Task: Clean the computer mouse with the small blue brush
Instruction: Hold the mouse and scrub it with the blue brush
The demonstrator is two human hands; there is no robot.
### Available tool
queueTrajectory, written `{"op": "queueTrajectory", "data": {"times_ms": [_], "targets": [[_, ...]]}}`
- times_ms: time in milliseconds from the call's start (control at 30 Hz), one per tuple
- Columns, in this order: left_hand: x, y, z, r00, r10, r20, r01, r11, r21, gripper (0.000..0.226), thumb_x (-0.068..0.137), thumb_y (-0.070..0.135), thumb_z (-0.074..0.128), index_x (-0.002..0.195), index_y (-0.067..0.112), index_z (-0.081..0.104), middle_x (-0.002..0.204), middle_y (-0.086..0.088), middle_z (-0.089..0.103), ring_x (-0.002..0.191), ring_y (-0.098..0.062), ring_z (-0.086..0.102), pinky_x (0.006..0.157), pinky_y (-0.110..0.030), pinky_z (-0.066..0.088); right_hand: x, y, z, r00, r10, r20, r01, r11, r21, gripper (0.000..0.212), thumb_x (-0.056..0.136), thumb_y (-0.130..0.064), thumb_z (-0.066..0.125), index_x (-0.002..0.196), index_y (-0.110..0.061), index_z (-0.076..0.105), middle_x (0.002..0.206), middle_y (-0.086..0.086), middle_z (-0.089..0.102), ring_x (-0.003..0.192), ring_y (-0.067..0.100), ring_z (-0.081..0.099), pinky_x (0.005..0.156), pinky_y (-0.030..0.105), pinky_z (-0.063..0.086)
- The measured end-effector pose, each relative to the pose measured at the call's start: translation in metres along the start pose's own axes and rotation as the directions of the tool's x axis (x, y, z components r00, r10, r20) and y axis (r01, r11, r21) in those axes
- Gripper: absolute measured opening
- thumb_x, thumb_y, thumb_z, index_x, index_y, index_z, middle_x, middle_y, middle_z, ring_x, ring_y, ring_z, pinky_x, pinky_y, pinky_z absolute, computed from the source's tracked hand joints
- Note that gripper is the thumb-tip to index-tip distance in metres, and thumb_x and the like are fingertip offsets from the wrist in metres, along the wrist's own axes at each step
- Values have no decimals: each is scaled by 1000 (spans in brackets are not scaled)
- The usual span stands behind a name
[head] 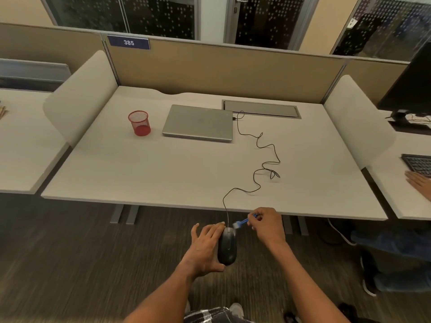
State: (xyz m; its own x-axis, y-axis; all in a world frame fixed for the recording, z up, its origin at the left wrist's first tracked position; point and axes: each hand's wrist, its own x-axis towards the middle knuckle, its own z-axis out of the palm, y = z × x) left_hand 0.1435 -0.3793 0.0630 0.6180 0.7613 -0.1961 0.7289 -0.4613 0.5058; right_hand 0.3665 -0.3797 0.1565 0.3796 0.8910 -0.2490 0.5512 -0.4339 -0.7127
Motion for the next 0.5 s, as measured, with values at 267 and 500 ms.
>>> {"op": "queueTrajectory", "data": {"times_ms": [267,500], "targets": [[-5,-11,-2,1000,2,-3,-2,1000,-9,117,69,75,70,159,38,6,166,9,23,155,-15,17,124,-61,-15,3,-6,12,998,-6,60,0,994,107,6,95,-20,72,90,-19,76,75,-3,77,70,10,73,56,14,52],[-4,-26,-12,1000,5,-16,-6,1000,-28,117,68,76,69,159,38,6,167,10,20,156,-16,16,124,-62,-13,-1,0,15,954,-27,-299,42,998,43,29,93,-17,74,80,-42,64,77,-15,69,72,2,68,59,10,46]]}}
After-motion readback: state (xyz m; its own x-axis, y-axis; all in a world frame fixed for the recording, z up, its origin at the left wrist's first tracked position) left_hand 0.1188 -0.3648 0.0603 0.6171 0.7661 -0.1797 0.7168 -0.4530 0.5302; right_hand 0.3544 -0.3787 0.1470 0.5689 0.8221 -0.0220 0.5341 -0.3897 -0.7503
